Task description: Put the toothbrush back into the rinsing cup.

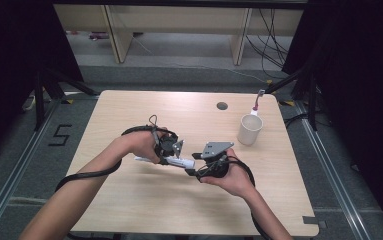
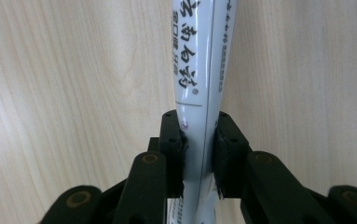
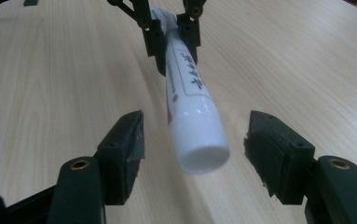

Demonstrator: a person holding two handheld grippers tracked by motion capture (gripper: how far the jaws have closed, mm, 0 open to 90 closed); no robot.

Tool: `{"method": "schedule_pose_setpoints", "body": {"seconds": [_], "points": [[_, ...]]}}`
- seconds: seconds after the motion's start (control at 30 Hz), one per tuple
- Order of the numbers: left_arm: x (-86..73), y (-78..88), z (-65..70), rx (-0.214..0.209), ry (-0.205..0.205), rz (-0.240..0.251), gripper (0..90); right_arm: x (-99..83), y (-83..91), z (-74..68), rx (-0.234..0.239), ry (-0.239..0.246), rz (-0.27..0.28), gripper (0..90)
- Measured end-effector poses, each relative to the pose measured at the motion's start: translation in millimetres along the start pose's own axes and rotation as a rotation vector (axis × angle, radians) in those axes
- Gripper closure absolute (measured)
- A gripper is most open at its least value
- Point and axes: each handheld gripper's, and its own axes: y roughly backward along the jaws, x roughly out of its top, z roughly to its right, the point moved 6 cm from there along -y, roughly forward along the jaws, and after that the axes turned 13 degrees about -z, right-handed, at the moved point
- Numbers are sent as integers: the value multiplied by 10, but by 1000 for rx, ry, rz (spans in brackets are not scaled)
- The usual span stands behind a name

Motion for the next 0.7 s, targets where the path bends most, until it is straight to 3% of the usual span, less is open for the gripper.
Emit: {"method": "schedule_pose_setpoints", "body": {"seconds": [0.17, 0.6, 0.7], "points": [[68, 23, 12, 4, -8, 15, 757, 37, -94, -11, 1, 19, 3, 381], [128, 47, 28, -9, -9, 35, 758, 44, -163, -20, 11, 8, 10, 453], [149, 54, 46, -18, 11, 59, 758, 43, -185, -32, 15, 10, 4, 471]]}}
